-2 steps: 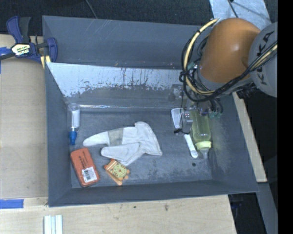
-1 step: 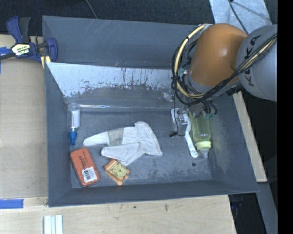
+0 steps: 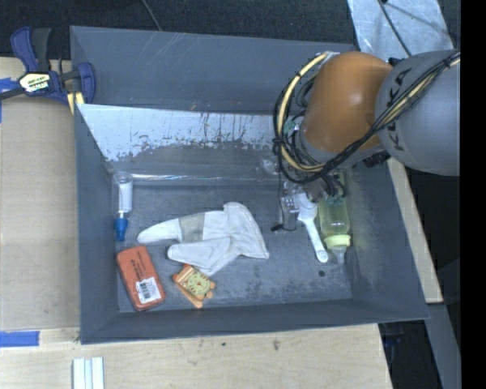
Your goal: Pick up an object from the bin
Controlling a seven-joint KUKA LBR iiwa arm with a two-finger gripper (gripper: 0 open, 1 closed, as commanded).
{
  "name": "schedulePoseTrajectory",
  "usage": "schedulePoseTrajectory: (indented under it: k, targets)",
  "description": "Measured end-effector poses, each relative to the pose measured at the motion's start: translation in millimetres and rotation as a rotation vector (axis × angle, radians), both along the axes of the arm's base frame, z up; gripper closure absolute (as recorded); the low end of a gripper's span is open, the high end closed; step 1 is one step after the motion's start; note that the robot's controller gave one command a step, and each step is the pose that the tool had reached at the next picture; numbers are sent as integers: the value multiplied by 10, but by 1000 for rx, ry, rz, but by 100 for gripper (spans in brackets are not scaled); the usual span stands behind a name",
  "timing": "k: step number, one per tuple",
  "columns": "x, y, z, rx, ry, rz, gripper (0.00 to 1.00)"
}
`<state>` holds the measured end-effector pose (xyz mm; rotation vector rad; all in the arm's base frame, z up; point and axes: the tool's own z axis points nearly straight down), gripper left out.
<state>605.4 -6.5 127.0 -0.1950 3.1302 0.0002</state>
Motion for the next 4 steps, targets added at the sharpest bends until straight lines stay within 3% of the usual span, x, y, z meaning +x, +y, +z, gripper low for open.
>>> schedulePoseTrajectory:
  k: [2,3,4]
  targets:
    - [-108,453,-535,-1,4,212,0]
    - [-112,535,-566,-2,5,204,0]
    - [-42,828,-503,-4,-6,652,100]
